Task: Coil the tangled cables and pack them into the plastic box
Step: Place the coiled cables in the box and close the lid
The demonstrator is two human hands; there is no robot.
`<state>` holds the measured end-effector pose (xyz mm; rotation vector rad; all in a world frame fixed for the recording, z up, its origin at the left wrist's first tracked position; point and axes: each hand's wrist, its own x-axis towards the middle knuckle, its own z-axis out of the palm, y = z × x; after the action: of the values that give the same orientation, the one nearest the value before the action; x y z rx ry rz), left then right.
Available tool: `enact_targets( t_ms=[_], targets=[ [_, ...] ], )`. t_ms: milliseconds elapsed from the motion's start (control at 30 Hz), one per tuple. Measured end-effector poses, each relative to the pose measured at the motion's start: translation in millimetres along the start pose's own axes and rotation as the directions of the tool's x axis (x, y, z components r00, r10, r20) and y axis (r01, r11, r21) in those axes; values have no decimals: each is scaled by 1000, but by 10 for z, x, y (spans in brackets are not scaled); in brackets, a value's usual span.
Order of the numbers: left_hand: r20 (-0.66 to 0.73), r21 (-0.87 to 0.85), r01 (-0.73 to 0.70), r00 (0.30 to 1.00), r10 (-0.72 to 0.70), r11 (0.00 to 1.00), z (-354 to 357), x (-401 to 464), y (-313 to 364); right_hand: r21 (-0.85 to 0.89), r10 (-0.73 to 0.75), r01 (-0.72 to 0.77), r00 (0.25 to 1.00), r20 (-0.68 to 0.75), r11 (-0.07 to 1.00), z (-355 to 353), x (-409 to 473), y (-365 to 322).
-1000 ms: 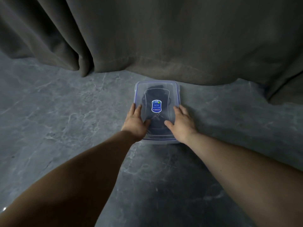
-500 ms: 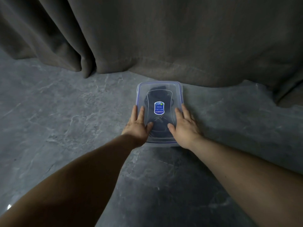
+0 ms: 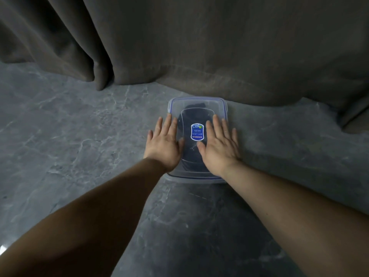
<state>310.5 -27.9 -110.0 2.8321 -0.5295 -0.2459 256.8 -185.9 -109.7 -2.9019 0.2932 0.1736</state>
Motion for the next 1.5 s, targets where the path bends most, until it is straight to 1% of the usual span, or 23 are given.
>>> enact_targets(
  t_ms=[167,267,333,367,400,433,467,500,533,567,633,733,800,867,933,1033,1133,1200,1267,1333,1433,1467,1500],
  targets=[
    [157,-55,67,986,-57,996,49,61,-22,-38,-15,17,998,53,999,84,103,2],
    [179,-17,91,980,-87,996,-1,59,40,-7,-12,12,996,84,1000,36,85,6],
    [152,60,86,984,-95,994,-26,52,100,47,-27,22,992,121,999,12,111,30],
    [120,50,97,987,-102,994,-29,43,130,87,-37,26,992,124,996,-3,117,42],
    [76,4,106,991,-106,994,-29,50,160,142,-36,22,995,98,990,-13,127,50],
    [39,-117,154,988,-150,981,-43,61,191,212,-16,5,999,48,977,-37,135,57],
    [27,-264,227,973,-228,937,-71,75,212,295,41,-39,999,-1,955,-70,142,58],
    [23,-390,295,950,-311,872,-92,92,209,373,131,-113,991,-21,921,-115,142,63],
    [16,-460,334,930,-368,823,-108,107,192,433,221,-197,975,-6,880,-160,144,74],
    [5,-484,350,918,-398,802,-128,109,168,459,278,-258,960,26,850,-201,146,83],
    [7,-502,368,907,-422,783,-160,92,115,431,285,-284,956,65,856,-249,139,79],
    [22,-520,385,898,-439,762,-144,83,36,417,264,-257,964,41,872,-230,134,39],
    [20,-525,384,898,-440,759,-143,82,24,381,278,-278,959,56,882,-195,129,22],
    [7,-523,370,902,-431,768,-142,92,17,346,277,-291,957,90,892,-192,127,35],
    [-3,-494,363,908,-419,790,-128,91,23,353,267,-288,958,108,890,-197,155,83],
    [-16,-450,336,923,-383,828,-70,75,33,335,257,-274,962,96,901,-184,208,153],
    [-1,-468,332,927,-376,819,-49,95,8,264,230,-256,965,124,930,-176,232,170],
    [19,-482,336,927,-374,809,-61,151,-23,267,213,-235,971,110,935,-168,264,179],
    [31,-517,336,927,-374,787,-76,177,-13,342,219,-233,972,81,910,-173,267,192],
    [30,-534,340,923,-384,774,-79,168,9,477,238,-244,968,74,845,-145,249,222],
    [14,-556,333,920,-393,762,-62,162,17,719,346,-297,934,84,628,-70,215,260],
    [9,-558,333,918,-395,760,-60,163,21,757,372,-307,924,92,577,-54,209,263],
    [4,-561,335,915,-402,757,-57,165,22,770,386,-315,917,98,554,-32,212,267]
  ],
)
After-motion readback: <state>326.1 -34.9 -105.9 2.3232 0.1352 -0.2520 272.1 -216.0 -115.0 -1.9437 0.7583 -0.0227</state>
